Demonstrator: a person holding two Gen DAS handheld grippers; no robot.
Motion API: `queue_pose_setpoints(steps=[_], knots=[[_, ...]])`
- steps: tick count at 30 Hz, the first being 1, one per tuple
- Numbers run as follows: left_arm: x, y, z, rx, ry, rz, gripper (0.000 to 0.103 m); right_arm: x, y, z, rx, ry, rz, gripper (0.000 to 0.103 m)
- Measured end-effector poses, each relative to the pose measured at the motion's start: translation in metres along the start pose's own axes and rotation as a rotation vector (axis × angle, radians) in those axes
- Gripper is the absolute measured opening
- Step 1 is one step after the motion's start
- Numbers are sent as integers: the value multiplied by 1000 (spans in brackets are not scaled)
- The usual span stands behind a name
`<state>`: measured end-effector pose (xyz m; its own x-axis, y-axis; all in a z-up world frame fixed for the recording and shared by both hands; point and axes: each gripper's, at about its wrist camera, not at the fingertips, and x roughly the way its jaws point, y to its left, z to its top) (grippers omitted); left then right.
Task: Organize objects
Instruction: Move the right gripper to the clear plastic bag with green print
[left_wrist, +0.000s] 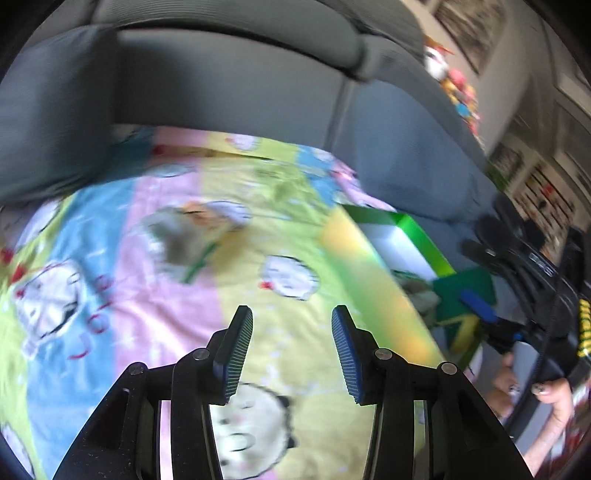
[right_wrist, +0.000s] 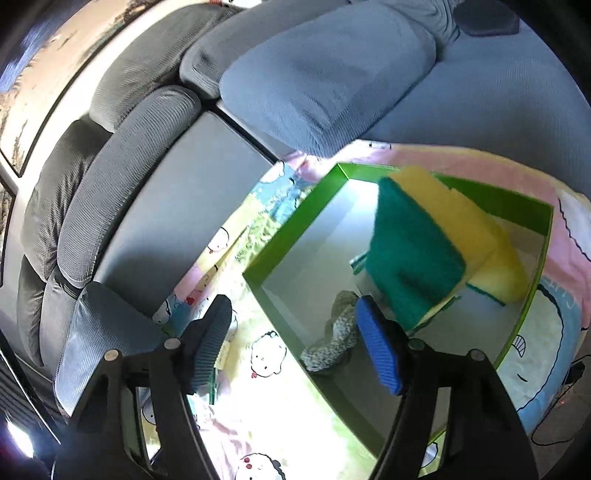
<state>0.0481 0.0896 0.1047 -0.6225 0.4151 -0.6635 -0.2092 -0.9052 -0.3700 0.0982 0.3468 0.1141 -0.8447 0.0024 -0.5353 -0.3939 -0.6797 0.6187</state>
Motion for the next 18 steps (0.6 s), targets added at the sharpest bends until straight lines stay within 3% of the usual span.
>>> queue_pose_setpoints(steps=[4, 8, 13, 18], knots=[[-7, 26, 1, -53, -20, 65, 46, -8, 9, -2, -33, -4, 21, 74], [-10, 42, 2, -101, -16, 53, 47, 7, 8, -8, 33, 157, 152, 78], [-10, 40, 1, -84, -10, 59, 47, 27, -6, -15, 84, 225, 72, 78], [-8, 42, 1, -94, -3, 59, 47, 35, -16, -15, 100, 228, 38, 76]])
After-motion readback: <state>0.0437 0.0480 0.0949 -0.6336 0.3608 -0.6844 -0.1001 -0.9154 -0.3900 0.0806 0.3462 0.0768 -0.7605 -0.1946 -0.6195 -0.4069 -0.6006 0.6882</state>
